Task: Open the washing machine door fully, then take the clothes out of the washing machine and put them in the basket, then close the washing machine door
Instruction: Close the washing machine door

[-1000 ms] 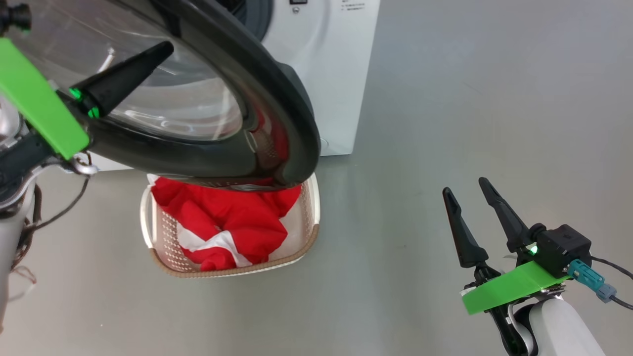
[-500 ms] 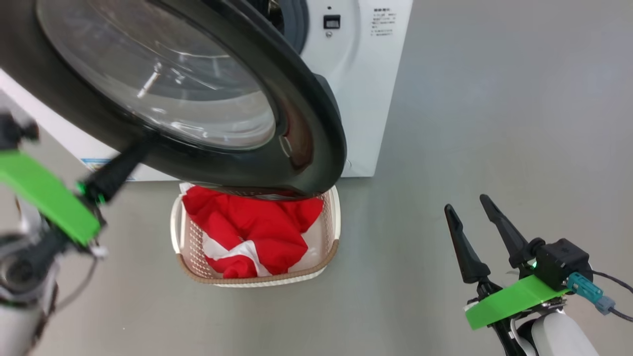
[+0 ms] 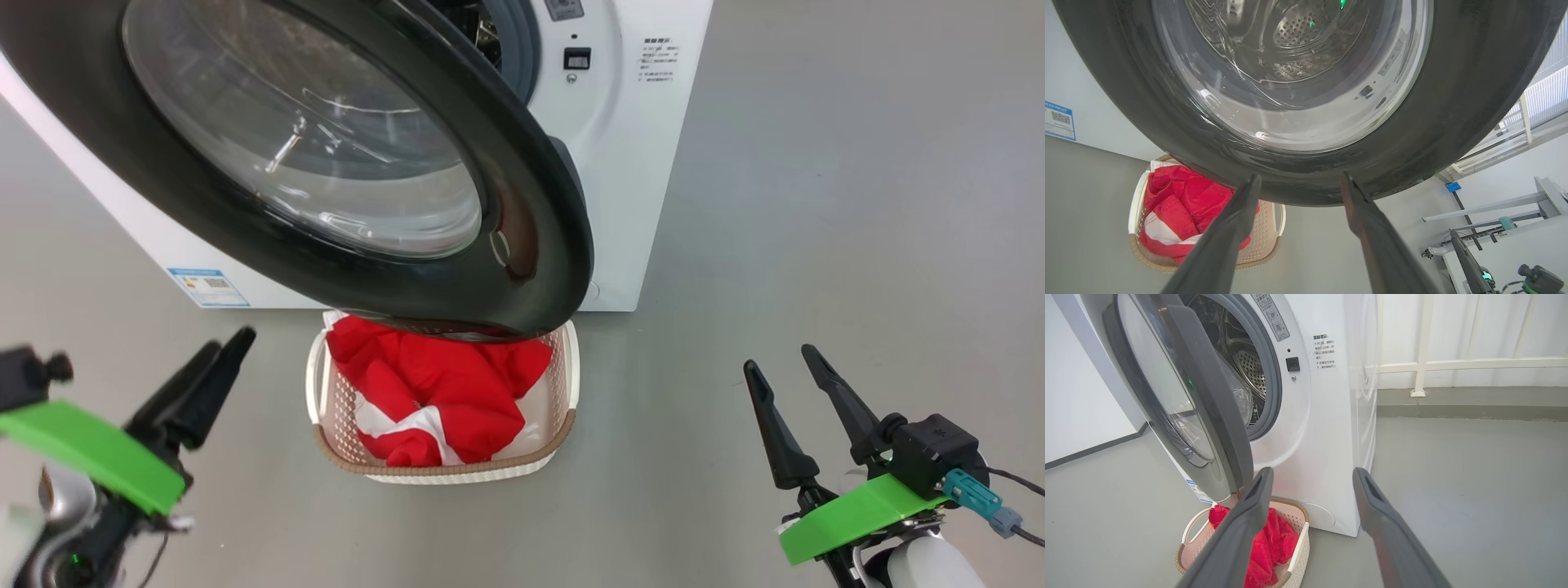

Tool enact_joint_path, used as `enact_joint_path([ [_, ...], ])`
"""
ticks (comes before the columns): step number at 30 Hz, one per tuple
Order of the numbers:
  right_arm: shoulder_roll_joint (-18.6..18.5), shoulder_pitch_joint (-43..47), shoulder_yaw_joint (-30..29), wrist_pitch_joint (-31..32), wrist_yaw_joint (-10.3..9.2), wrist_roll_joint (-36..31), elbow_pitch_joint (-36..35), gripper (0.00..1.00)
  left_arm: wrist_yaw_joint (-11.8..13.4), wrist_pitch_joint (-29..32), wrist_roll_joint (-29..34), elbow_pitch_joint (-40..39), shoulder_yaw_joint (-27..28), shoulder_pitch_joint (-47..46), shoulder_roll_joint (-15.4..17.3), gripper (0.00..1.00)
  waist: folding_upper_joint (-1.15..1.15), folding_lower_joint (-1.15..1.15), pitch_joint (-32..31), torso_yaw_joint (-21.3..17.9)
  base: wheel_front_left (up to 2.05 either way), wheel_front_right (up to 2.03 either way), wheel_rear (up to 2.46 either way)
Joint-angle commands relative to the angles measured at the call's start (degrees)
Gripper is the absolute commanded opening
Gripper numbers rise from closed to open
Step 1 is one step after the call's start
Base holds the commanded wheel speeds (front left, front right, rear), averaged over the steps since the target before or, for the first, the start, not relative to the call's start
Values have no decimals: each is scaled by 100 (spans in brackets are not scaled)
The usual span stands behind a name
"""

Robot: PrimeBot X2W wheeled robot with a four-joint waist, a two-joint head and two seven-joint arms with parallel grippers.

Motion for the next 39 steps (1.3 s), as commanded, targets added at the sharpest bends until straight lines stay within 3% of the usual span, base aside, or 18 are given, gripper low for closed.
enact_joint_path([
  [1,-31,65,103,-28,9,14,-123,100,-19,-238,90,-1,181,-13,275,100,0,0,-17,-19,0,0,0],
  [15,-102,180,46,-28,9,41,-98,100,-19,-2023,156,345,-110,914,240,100,0,0,-157,-403,0,0,0],
  [23,-113,245,3,-28,9,53,-104,100,-19,-2387,658,691,-204,1160,150,100,0,0,-201,-621,0,0,0],
  [29,-112,260,-64,-28,9,47,-137,100,-19,-2403,1351,880,379,1279,-155,100,0,0,-212,-742,0,0,0],
  [33,-101,290,-93,-28,9,57,-163,100,-19,-2404,2149,1034,1157,1542,-629,100,0,0,-238,-848,0,0,0],
  [39,-103,296,-114,-28,9,61,-196,100,-19,-2405,3026,961,1761,1737,-1023,100,0,0,-215,-906,0,0,0],
])
